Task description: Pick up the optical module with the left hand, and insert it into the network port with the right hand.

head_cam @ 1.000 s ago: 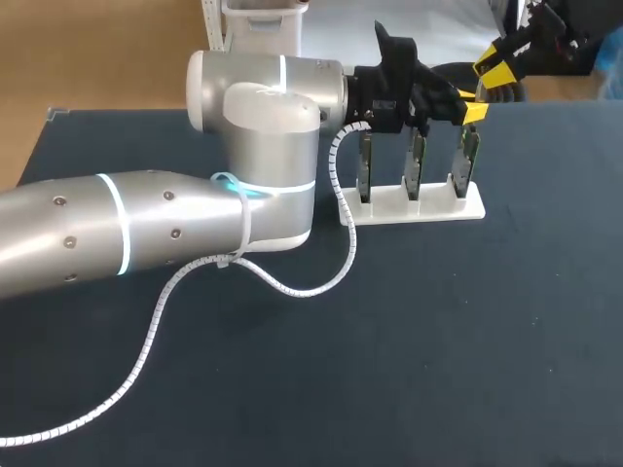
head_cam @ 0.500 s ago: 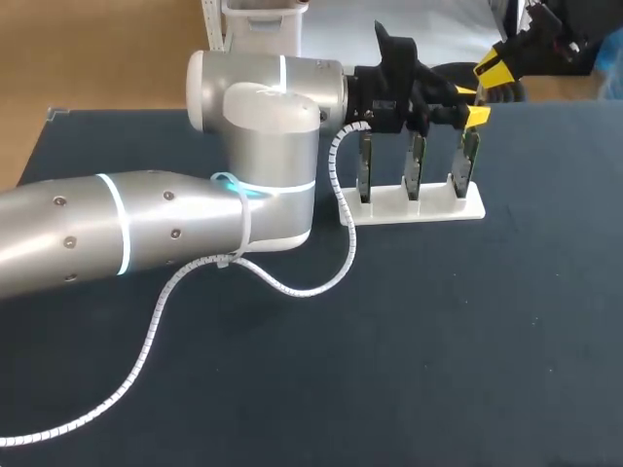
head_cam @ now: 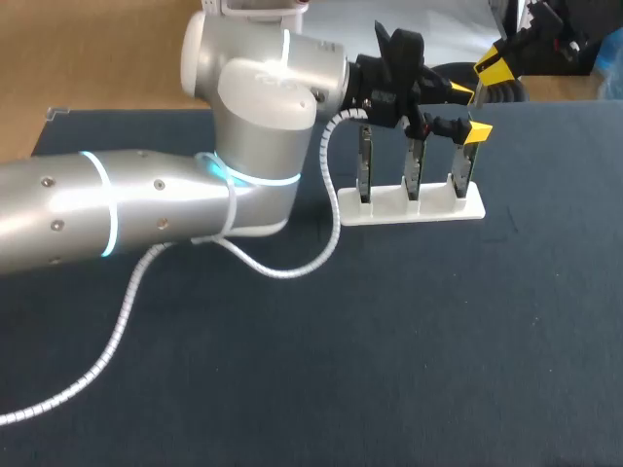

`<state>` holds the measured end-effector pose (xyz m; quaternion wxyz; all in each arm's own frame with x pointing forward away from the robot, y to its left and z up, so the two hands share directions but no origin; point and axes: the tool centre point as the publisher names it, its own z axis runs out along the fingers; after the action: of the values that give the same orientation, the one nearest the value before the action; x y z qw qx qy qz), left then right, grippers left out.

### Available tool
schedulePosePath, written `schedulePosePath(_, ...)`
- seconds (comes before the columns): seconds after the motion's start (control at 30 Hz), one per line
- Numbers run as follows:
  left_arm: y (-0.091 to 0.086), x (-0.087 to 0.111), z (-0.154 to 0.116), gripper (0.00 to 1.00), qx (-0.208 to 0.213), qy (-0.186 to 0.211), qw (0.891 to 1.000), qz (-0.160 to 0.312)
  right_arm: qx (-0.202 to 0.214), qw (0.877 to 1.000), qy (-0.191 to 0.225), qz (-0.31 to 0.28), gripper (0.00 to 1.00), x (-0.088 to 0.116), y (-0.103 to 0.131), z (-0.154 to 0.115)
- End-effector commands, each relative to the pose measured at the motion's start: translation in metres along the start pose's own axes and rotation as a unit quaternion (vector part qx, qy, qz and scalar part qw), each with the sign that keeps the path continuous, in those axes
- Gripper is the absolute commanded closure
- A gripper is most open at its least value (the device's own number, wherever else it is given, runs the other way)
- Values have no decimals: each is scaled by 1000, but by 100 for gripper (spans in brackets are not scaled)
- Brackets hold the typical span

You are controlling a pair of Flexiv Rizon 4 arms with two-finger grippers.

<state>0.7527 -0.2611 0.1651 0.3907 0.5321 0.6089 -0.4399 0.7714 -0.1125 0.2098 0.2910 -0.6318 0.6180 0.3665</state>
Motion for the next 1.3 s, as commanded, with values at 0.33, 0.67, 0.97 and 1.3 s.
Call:
schedulePosePath(0.33, 11, 16, -1, 0, -12, 127, 992, 23, 6, 1000, -4, -3, 100, 2, 0, -1)
schedulePosePath(0.67, 14, 24, 0, 0, -15, 142, 990, 16, 5, 1000, -2, -3, 100, 2, -1, -3)
schedulePosePath(0.97, 12, 29, -5, 0, -27, 168, 985, 40, 4, 1000, -1, -3, 100, 2, -3, -2)
schedulePosePath(1.3, 13, 33, -6, 0, -27, 174, 983, 41, 4, 1000, 0, 0, 100, 3, -2, -1)
